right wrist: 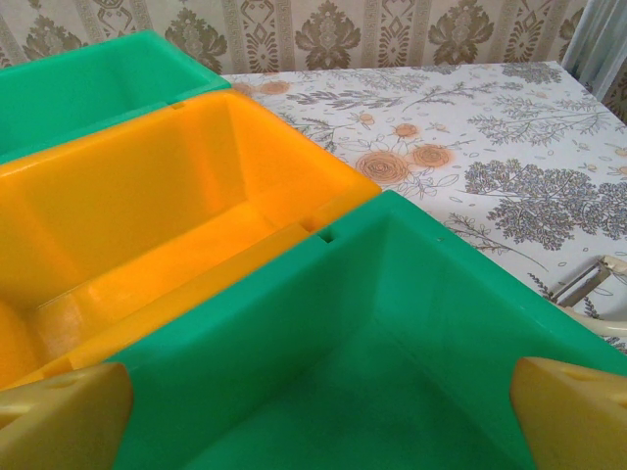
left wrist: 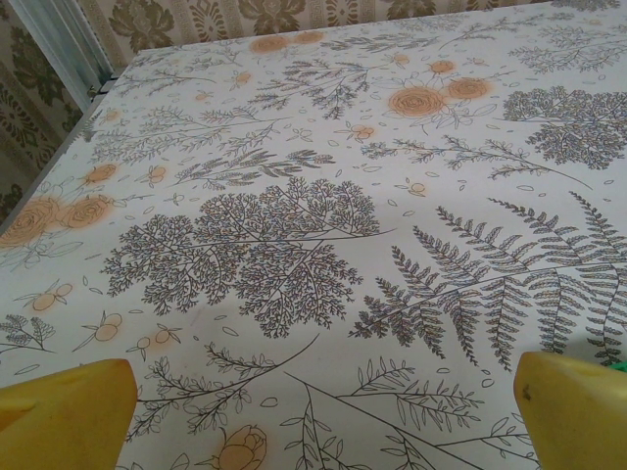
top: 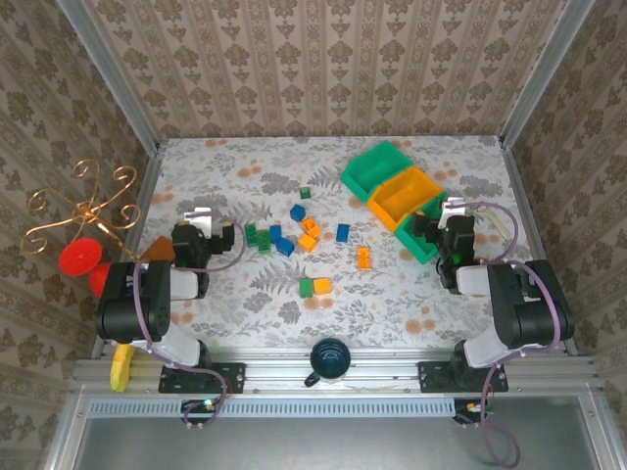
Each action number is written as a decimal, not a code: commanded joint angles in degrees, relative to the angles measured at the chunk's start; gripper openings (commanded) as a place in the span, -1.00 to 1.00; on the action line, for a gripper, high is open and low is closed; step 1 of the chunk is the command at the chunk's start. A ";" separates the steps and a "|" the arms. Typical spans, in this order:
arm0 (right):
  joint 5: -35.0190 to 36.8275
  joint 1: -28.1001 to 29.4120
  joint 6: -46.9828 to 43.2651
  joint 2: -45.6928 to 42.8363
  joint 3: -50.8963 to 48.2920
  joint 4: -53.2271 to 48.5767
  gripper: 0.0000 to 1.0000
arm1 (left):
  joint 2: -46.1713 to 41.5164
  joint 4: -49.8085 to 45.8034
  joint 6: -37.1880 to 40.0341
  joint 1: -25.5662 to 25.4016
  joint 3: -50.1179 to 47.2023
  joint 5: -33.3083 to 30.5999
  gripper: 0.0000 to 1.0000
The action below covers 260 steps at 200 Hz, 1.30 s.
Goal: Sort the legos into containers by color
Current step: Rotate the container at the top-center of the table.
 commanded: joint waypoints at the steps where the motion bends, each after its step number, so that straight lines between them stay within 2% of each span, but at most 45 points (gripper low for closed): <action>1: 0.98 0.27 0.18 0.07 -0.66 0.60 1.00 | -0.57 0.31 -0.85 0.64 1.20 0.77 1.00; 44: 0.89 0.28 0.17 -1.15 0.40 -2.24 1.00 | -4.36 0.36 -0.80 0.64 -0.38 0.96 1.00; 109: 4.76 0.28 1.44 -7.24 1.21 -8.79 1.00 | -10.32 -3.56 -0.61 0.29 -1.05 -0.32 1.00; 141: 11.25 0.28 6.02 -15.37 5.08 -22.50 1.00 | -13.84 -8.77 0.91 -1.23 0.45 -1.11 1.00; 180: 17.50 0.61 18.82 -20.77 13.35 -45.10 1.00 | -18.51 -10.42 2.95 -4.28 1.28 -4.00 1.00; 224: 20.07 4.73 30.42 -19.96 22.69 -65.01 1.00 | -22.65 -19.10 3.13 -8.19 5.54 -7.78 1.00; 260: 21.45 11.01 36.67 -15.67 28.86 -73.12 0.87 | -24.65 -19.88 -0.50 -9.36 6.49 -7.79 1.00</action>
